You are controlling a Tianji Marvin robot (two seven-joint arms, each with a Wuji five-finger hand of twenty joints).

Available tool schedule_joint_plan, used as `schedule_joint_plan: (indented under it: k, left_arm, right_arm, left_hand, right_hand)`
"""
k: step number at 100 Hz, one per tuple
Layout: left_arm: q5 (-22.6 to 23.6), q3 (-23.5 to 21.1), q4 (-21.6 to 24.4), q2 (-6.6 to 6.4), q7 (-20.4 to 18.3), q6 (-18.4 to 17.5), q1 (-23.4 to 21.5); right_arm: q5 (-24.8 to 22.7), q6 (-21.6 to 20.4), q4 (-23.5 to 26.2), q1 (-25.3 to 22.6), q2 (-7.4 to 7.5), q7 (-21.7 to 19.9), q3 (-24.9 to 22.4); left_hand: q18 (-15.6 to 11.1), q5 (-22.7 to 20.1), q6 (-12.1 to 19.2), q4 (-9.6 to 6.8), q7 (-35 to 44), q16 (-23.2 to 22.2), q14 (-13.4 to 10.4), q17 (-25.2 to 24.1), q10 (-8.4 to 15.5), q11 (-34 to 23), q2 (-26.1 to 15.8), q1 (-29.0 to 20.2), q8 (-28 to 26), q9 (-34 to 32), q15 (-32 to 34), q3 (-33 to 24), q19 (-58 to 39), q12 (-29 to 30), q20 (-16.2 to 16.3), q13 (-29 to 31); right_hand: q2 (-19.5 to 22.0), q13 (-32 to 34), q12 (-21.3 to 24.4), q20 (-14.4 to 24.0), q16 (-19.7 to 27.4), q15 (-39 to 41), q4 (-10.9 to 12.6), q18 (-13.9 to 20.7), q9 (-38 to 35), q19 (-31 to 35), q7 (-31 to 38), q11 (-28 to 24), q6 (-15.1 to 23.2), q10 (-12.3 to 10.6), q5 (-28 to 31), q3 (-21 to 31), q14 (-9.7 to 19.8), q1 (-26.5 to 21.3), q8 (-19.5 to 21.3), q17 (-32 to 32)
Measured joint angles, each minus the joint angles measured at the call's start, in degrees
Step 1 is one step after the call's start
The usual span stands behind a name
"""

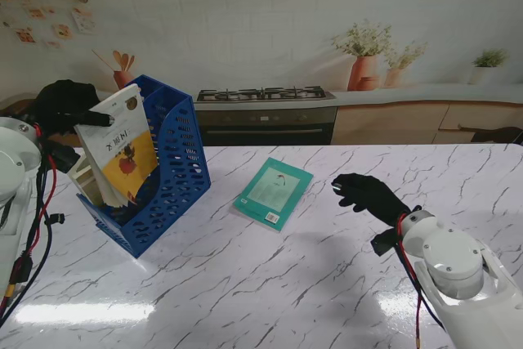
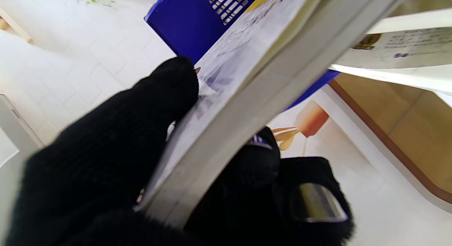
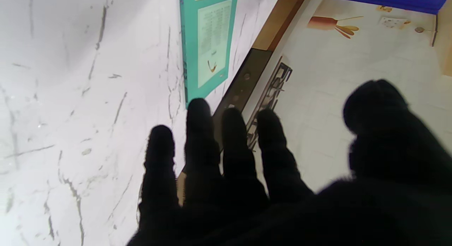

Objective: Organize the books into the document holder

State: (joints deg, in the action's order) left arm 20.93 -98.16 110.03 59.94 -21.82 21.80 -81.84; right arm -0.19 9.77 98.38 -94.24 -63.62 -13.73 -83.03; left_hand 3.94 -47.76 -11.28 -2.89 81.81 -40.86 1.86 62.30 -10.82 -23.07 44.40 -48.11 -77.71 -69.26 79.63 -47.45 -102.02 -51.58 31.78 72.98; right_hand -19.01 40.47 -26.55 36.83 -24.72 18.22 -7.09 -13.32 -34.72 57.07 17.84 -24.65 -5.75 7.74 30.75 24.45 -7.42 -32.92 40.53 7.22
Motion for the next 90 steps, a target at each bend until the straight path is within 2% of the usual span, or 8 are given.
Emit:
schedule_joint_plan:
  k: [4,24,37,51,61,90]
  left_arm:
    - [-0.9,0.0,-1.2,0.01,0.0,-2.2,0.3]
    - [-0.9,1.2,-3.2,0.11,0.8,-2.9,0.9]
    - [-0.8,1.5,-5.0,0.35,1.7,-5.6,1.0]
    - [-1.6,2.0,-6.5,0.55,2.6,-6.5,1.0]
    - [-2.8,2.2,-8.4,0.73,3.2,-9.4,1.1]
    - [-4.6,3.3,-11.6,1.02,3.7,-10.6,1.3]
  right_arm:
    - [0.0,0.1,0.0,0.0,0.0,0.0,-0.1]
    - [0.2,0.7,0.2,-0.2,-0.01,0.0,-0.1]
    - [0.2,0.8,0.2,-0.3,-0.02,0.1,-0.1]
    - [0.1,0.8,0.2,-0.4,-0.03,0.2,-0.2]
    - [-0.1,0.8,0.3,-0.5,-0.04,0.2,-0.4]
    - [-0.3,0.8,0.3,-0.7,-0.04,0.4,-0.5]
  left_hand:
    - [0.0,0.0,0.1,0.0,0.0,0.0,0.0,0.0,0.1,0.1,0.0,0.0,0.0,0.0,0.0,0.0,0.0,0.0,0.0,0.0]
    - [0.0,0.0,0.3,0.0,0.0,0.0,0.0,0.0,0.3,0.5,0.0,0.0,0.0,0.0,0.0,0.1,0.0,-0.4,0.0,0.0]
    - [0.0,0.0,0.4,0.0,0.0,0.0,0.0,0.0,0.3,0.5,0.0,0.0,0.0,0.0,0.0,0.1,0.0,-0.4,0.0,0.0]
    - [0.0,0.0,0.4,0.0,0.0,0.0,0.0,0.0,0.3,0.6,0.0,0.0,0.0,0.0,0.0,0.1,0.0,-0.5,-0.1,0.0]
    - [0.0,0.0,0.5,0.0,0.0,0.0,0.0,0.0,0.4,0.7,0.0,0.0,0.0,0.0,0.0,0.1,0.0,-0.6,-0.5,0.0]
    - [0.0,0.0,0.6,0.0,0.0,0.0,-0.1,0.0,0.4,0.8,0.0,0.0,-0.5,0.0,0.0,0.1,0.0,-0.9,-0.6,0.0]
  right_hand:
    - [0.0,0.0,0.0,0.0,0.0,0.0,0.0,0.0,0.0,0.0,0.0,0.0,0.0,0.0,0.0,0.0,0.0,0.0,0.0,0.0]
    - [0.3,0.0,0.0,0.0,0.0,0.0,0.0,0.0,0.0,0.0,0.0,0.0,0.0,0.0,0.0,-0.1,0.0,0.0,0.0,0.0]
    - [0.8,0.0,0.0,0.0,0.0,0.0,0.0,0.0,0.0,0.0,0.0,0.0,0.0,0.0,0.0,-0.2,0.0,0.0,0.0,0.0]
    - [0.8,0.0,0.0,0.0,0.0,0.0,0.0,0.0,0.0,0.0,0.0,0.0,0.0,0.0,0.0,-0.6,0.0,0.0,0.0,0.0]
    - [0.8,0.0,0.0,0.0,0.0,0.0,0.0,0.0,0.0,0.0,0.0,0.0,0.0,0.0,0.0,-0.6,0.0,0.0,0.0,0.0]
    - [0.8,0.0,0.0,0.0,0.0,0.0,0.0,0.0,0.0,0.0,0.0,0.0,0.0,0.0,0.0,-0.7,0.0,0.0,-0.5,-0.1]
